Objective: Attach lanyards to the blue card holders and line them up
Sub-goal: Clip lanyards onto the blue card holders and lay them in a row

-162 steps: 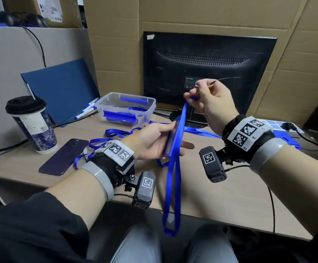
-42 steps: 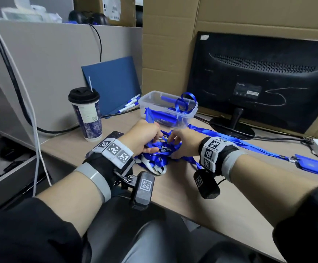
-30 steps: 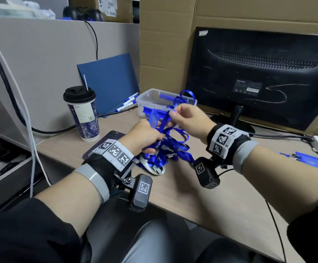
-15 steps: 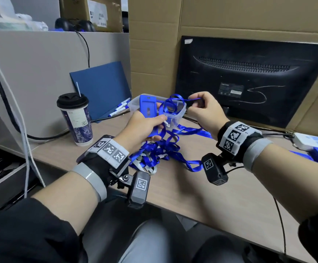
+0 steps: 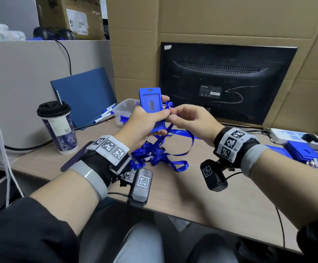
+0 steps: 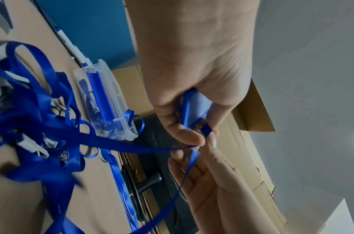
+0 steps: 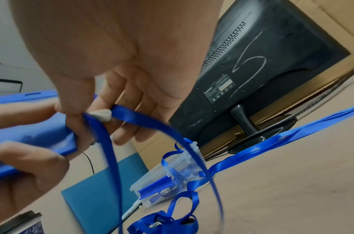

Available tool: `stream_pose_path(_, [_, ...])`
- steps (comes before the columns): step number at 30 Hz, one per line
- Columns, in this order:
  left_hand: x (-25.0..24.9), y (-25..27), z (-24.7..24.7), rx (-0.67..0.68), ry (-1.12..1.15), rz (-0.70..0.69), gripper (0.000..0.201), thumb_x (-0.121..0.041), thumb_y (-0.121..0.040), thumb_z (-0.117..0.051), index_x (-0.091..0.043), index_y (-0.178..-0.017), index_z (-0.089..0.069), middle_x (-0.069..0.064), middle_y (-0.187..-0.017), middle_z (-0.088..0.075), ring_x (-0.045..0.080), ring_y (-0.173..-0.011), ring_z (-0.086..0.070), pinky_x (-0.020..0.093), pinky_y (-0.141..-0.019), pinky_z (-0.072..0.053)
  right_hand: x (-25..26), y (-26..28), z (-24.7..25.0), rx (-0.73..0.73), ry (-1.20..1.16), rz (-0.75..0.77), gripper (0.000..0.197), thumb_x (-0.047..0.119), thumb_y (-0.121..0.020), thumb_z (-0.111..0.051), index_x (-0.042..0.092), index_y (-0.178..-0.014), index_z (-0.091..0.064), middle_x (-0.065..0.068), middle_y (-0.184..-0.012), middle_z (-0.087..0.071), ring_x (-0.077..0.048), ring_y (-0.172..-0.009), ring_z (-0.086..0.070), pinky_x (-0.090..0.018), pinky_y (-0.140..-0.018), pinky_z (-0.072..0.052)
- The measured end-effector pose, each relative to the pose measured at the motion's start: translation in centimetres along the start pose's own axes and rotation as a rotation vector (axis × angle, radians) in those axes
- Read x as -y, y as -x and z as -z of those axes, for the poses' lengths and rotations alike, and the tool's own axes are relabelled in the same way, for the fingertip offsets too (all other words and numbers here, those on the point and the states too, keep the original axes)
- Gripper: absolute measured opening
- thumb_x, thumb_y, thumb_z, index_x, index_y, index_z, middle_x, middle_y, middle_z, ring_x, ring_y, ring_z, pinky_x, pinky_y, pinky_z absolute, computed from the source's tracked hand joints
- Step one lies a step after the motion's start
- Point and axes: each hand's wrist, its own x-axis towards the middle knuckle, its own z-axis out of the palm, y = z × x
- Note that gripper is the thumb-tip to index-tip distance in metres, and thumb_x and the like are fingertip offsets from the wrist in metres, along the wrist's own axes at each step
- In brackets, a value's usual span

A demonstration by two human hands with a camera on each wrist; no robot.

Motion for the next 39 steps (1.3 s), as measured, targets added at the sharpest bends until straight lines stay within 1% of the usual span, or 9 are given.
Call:
stream_pose_path(5, [0.7,-0.3,-0.8,-0.026,0.024,-0.009,0.035,-0.010,-0.099,-0.069,-0.017,-0.132,-0.061,0.008,-0.110,-0.074,0.014,-0.083,-0.076,0.030,-0.054,-0.055,0.5,0.7,1.3,-0.057,-0.052,-0.048,0.022,0.015,-0.094,-0.075,-0.002,-0.107,-0.073,-0.009,-0.079,-0.075,-0.023,-0.071,-0.067,-0.033,-0.071,-0.060])
stream_pose_path(11, [1.8,-0.7,-1.5,0.030,-0.102,0.148,0.051,-0.012,-0.076,-0.080,-0.017,-0.125,-0.066,0.008,-0.117,-0.074,0.017,-0.077,-0.063,0.032,-0.055,-0.048,1.5,0.4,1.7,-0.211,-0.133,0.069,0.014,0.015,-0.101,-0.065,0.003,-0.096,-0.070,-0.008,-0.077,-0.070,-0.019,-0.065,-0.069,-0.035,-0.071,-0.062])
stream_pose_path(16, [2.6,-0.6,-1.7,0.081,-0.376,0.170,0.041,-0.021,-0.082,-0.080,-0.020,-0.120,-0.064,0.005,-0.089,-0.066,0.022,-0.070,-0.053,0.026,-0.052,-0.039,2.7,-1.2,2.3,-0.501,-0.125,0.210,0.019,0.024,-0.108,-0.050,0.011,-0.096,-0.058,-0.008,-0.077,-0.061,-0.019,-0.057,-0.062,-0.037,-0.061,-0.057])
stream_pose_path(20, [2.8,-1.5,-1.4,-0.153,-0.372,0.150,0.034,-0.004,-0.091,-0.068,-0.018,-0.121,-0.060,0.005,-0.079,-0.057,0.009,-0.038,-0.049,0.017,-0.036,-0.035,2.2,-2.0,4.2,-0.801,0.088,0.193,0.018,0.031,-0.109,-0.040,0.018,-0.104,-0.051,0.002,-0.091,-0.058,-0.011,-0.080,-0.056,-0.038,-0.083,-0.053])
stream_pose_path(23, [3.2,-2.0,-1.5,-0.223,-0.328,0.115,0.033,-0.005,-0.092,-0.067,-0.023,-0.120,-0.060,0.005,-0.083,-0.064,0.013,-0.051,-0.054,0.021,-0.039,-0.040,1.6,-1.4,5.8,-0.871,0.253,0.156,0.021,0.037,-0.107,-0.037,0.021,-0.107,-0.051,0.000,-0.111,-0.059,-0.017,-0.105,-0.054,-0.043,-0.100,-0.044])
stream_pose_path(27, [3.8,-2.5,-2.0,-0.359,-0.438,0.059,0.031,-0.009,-0.094,-0.061,-0.029,-0.116,-0.057,0.004,-0.095,-0.070,0.017,-0.069,-0.063,0.025,-0.050,-0.045,1.4,0.4,7.5,-0.967,0.553,-0.021,0.032,0.042,-0.107,-0.033,0.021,-0.116,-0.056,-0.003,-0.130,-0.051,-0.028,-0.122,-0.044,-0.042,-0.096,-0.030])
stream_pose_path(29, [4.0,-2.5,-2.2,-0.372,-0.452,0.156,0.028,-0.006,-0.095,-0.060,-0.024,-0.116,-0.057,0.004,-0.087,-0.063,0.018,-0.062,-0.055,0.022,-0.040,-0.040,1.6,1.3,8.3,-1.008,0.639,-0.068,0.034,0.043,-0.107,-0.033,0.021,-0.118,-0.056,-0.006,-0.134,-0.048,-0.031,-0.124,-0.043,-0.042,-0.095,-0.028])
stream_pose_path(33, [4.9,-1.9,-3.2,-0.147,-0.383,0.385,0.028,-0.006,-0.092,-0.069,-0.021,-0.116,-0.065,0.006,-0.080,-0.058,0.016,-0.060,-0.049,0.023,-0.048,-0.037,1.1,2.4,9.9,-1.073,0.699,-0.127,0.035,0.045,-0.105,-0.035,0.022,-0.119,-0.057,-0.007,-0.135,-0.046,-0.032,-0.124,-0.042,-0.043,-0.100,-0.030])
stream_pose_path(39, [5.3,-0.6,-7.9,0.279,-0.340,0.338,0.029,-0.011,-0.096,-0.066,-0.027,-0.120,-0.064,-0.002,-0.101,-0.081,0.011,-0.073,-0.062,0.027,-0.057,-0.048,0.4,5.3,11.8,-1.089,0.730,-0.164,0.033,0.050,-0.104,-0.039,0.026,-0.113,-0.060,-0.003,-0.133,-0.045,-0.029,-0.124,-0.040,-0.039,-0.098,-0.027])
